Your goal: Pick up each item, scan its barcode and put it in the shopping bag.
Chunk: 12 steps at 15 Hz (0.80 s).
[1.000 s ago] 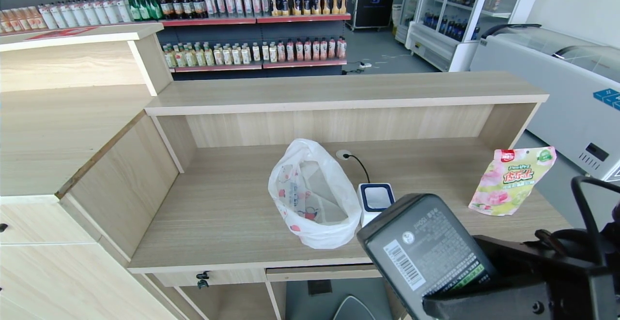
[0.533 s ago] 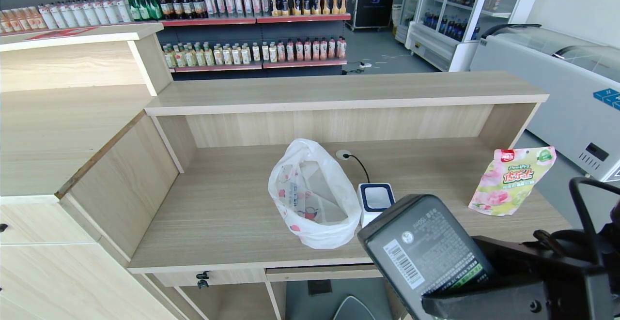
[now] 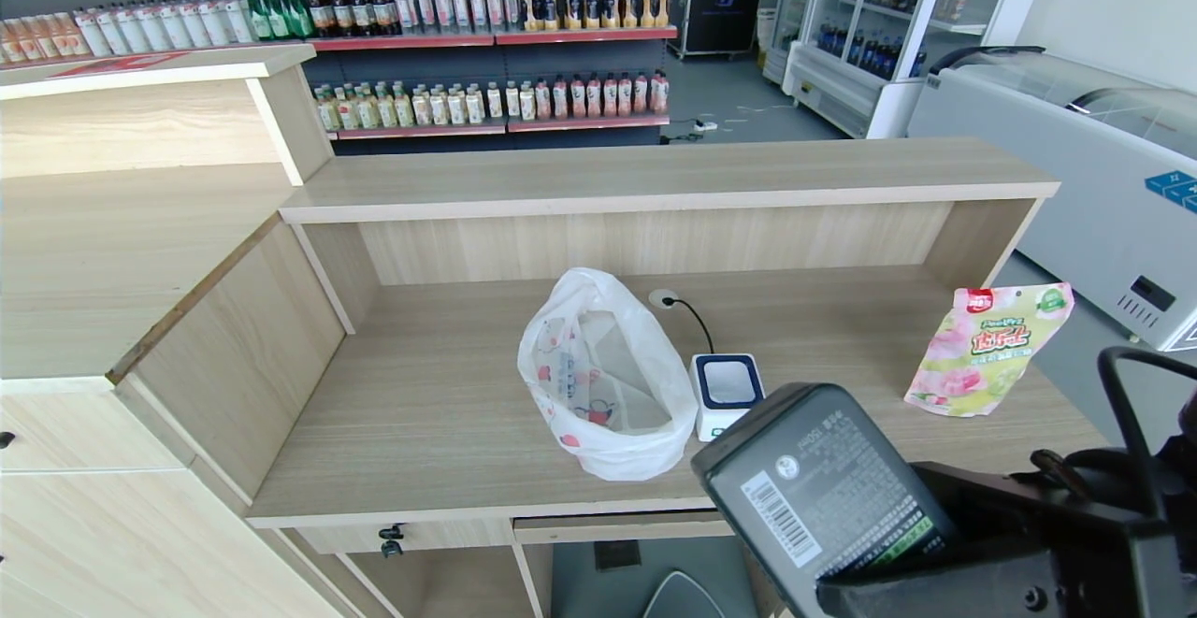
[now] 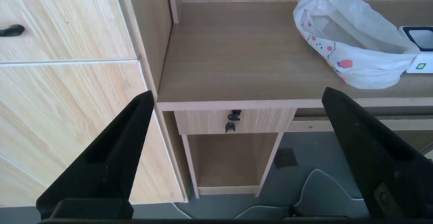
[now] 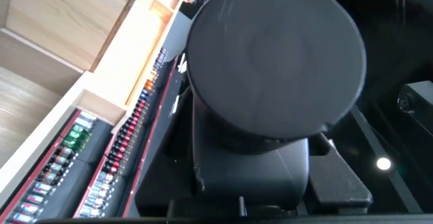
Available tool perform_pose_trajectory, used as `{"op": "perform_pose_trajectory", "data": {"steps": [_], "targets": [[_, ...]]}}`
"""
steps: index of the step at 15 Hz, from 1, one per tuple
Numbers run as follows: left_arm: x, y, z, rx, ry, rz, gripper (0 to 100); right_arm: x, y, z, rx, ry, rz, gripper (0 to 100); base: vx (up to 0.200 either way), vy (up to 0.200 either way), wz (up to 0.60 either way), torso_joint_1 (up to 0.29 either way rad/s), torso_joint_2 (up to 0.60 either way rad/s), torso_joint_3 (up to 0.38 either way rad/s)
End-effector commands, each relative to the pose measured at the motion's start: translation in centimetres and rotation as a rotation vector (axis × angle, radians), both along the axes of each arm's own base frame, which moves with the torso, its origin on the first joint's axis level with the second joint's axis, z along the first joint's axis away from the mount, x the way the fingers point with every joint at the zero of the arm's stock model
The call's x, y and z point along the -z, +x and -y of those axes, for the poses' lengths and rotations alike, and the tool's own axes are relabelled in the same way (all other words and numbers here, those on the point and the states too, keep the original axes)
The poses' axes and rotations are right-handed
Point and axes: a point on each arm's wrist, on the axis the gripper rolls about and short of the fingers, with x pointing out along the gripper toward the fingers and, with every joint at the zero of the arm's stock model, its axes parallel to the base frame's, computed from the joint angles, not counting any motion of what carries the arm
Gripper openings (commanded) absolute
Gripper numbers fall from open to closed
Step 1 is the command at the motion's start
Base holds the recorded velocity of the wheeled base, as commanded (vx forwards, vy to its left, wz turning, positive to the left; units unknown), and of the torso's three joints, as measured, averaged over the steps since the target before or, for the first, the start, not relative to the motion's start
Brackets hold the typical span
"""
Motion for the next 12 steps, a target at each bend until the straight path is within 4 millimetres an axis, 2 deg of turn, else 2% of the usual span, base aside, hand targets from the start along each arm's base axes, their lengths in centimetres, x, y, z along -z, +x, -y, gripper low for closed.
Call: {"op": "perform_pose_trajectory", "data": {"steps": [1, 5, 7, 8, 9, 10, 11, 12], "targets": [[0.0, 0.0, 0.0, 0.0, 0.0, -0.001, 100, -0.1, -0.1, 0.0, -0.001, 0.003, 0.003, 0, 0.0, 0.0, 0.0, 0.0, 0.0, 0.0], [0.0, 0.0, 0.0, 0.0, 0.0, -0.001, 100, -0.2, 0.1, -0.1, -0.004, -0.015, -0.021, 0, 0.0, 0.0, 0.0, 0.0, 0.0, 0.0], [0.0, 0.0, 0.0, 0.0, 0.0, -0.001, 100, -3.3, 2.0, -0.4, 0.07, -0.001, -0.101, 0, 0.0, 0.0, 0.0, 0.0, 0.0, 0.0], [0.0, 0.0, 0.0, 0.0, 0.0, -0.001, 100, -4.7, 3.7, 1.2, 0.258, 0.001, -0.219, 0, 0.0, 0.0, 0.0, 0.0, 0.0, 0.0], [0.0, 0.0, 0.0, 0.0, 0.0, -0.001, 100, -5.7, 5.0, 3.9, 0.502, 0.028, -0.423, 0, 0.0, 0.0, 0.0, 0.0, 0.0, 0.0], [0.0, 0.0, 0.0, 0.0, 0.0, -0.001, 100, -5.5, 5.5, 6.9, 0.722, 0.071, -0.655, 0, 0.0, 0.0, 0.0, 0.0, 0.0, 0.0], [0.0, 0.0, 0.0, 0.0, 0.0, -0.001, 100, -4.8, 5.6, 9.6, 0.863, 0.125, -0.88, 0, 0.0, 0.0, 0.0, 0.0, 0.0, 0.0], [0.0, 0.0, 0.0, 0.0, 0.0, -0.001, 100, -4.5, 5.1, 11.6, 0.902, 0.173, -1.029, 0, 0.0, 0.0, 0.0, 0.0, 0.0, 0.0]]}}
